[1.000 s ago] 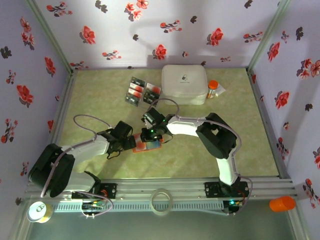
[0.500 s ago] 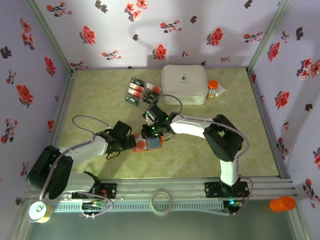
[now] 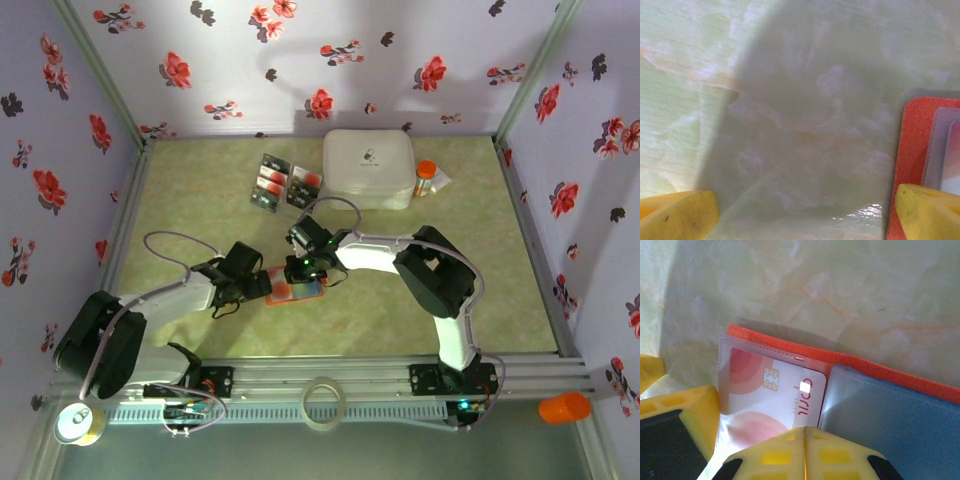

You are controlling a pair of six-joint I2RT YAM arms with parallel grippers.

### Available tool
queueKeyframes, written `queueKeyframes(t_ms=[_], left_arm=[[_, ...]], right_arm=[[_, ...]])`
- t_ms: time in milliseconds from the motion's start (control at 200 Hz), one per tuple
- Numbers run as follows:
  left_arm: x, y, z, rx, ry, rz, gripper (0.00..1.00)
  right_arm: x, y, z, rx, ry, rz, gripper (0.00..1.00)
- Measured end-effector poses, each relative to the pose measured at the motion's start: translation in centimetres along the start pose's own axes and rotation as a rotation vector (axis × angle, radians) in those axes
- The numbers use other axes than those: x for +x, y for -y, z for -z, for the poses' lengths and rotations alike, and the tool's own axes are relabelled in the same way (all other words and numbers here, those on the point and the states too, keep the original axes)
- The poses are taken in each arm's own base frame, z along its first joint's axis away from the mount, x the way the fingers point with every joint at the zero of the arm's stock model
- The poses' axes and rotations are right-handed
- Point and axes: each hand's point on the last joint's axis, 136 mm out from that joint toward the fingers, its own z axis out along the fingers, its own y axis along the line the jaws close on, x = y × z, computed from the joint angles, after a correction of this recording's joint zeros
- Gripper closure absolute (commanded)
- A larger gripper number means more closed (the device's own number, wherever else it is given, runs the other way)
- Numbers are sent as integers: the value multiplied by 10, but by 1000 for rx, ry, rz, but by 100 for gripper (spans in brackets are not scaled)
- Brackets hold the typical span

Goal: Put the credit cards into the card holder
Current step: Insert the credit card into the card slot.

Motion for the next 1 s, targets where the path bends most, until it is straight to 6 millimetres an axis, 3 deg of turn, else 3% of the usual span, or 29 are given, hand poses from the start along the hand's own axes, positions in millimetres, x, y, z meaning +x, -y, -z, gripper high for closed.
queueKeyframes(t_ms=[525,690,820,1000], left_arm=[[-1,1,1,7,3,1,4],[-1,3,5,32,3,12,3],[-2,4,6,43,4,15,2],[-2,5,8,53,1,20,2]], right_arm=[[0,-10,-6,-31,2,-22,90],[-1,-12,-3,-33,8,-21,82],[-6,-17,14,-33,36,-3,70],[-13,-10,59,12,131,13,54]])
